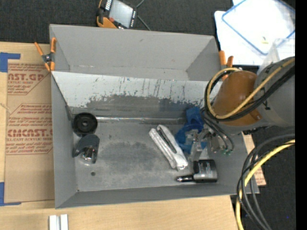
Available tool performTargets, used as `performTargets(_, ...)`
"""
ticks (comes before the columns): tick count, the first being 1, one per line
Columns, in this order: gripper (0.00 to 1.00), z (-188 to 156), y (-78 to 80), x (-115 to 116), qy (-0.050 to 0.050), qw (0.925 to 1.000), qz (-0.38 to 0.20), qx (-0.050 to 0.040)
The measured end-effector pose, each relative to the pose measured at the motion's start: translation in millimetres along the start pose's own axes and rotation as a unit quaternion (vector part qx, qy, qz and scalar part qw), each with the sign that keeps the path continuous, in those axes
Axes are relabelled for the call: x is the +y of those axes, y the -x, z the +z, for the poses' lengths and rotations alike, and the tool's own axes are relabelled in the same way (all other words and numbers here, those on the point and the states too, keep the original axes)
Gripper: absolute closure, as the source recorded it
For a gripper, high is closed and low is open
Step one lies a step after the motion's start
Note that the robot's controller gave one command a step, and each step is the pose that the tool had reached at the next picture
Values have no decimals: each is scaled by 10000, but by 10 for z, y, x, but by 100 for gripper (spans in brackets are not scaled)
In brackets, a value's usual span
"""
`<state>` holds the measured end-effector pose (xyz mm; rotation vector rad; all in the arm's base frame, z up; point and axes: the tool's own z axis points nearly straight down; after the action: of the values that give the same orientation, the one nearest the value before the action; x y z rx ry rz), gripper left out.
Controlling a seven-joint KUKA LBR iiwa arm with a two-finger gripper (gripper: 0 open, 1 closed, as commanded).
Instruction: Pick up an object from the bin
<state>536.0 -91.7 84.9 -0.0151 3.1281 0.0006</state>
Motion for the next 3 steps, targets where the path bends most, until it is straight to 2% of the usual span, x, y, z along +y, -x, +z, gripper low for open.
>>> performTargets(1,100,164,389,-69,60,9999,33,154)
performTargets(2,100,130,189,-224,19,9999,118,3)
performTargets(3,100,130,216,-191,15,9998,200,10)
